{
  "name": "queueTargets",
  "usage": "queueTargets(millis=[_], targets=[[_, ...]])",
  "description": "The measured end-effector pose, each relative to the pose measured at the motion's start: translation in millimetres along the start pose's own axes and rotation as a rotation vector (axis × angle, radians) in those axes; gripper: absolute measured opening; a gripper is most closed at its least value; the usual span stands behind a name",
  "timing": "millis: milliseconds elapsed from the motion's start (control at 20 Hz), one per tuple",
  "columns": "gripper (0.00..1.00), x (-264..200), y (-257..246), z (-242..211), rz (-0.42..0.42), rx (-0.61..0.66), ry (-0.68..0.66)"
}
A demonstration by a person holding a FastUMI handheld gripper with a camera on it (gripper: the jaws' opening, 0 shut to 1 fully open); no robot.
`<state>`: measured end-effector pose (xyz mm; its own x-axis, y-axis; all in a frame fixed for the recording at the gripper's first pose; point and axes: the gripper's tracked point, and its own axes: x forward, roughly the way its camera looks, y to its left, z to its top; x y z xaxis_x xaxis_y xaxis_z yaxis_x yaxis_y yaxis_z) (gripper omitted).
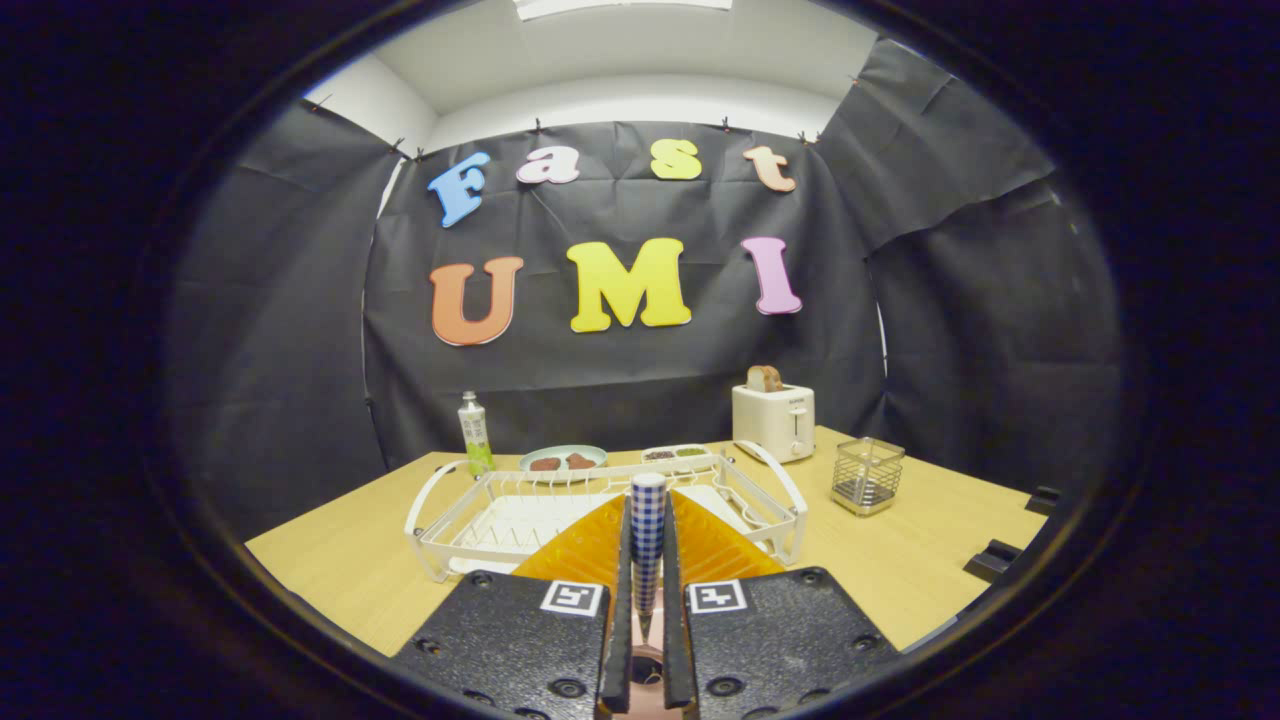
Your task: Take the plate from the dish rack, then take the spoon from the basket and place it into the plate.
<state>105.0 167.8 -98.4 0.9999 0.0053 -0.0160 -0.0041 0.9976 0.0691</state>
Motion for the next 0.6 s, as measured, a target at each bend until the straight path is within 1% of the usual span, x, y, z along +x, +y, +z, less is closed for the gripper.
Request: queueTargets(millis=[200,300,450,550,600], targets=[[0.2,7.0,-19.0,-25.8,-0.024,-0.014,0.034],[0.21,9.0,-27.5,-30.1,-0.033,-0.027,0.052],[0.24,4.4,-38.5,-25.8,-0.023,-0.023,0.059],[0.27,1.1,-52.5,-20.9,-0.04,-0.041,0.061],[0.34,-3.9,-59.4,-16.8,-0.049,-0.052,0.066]])
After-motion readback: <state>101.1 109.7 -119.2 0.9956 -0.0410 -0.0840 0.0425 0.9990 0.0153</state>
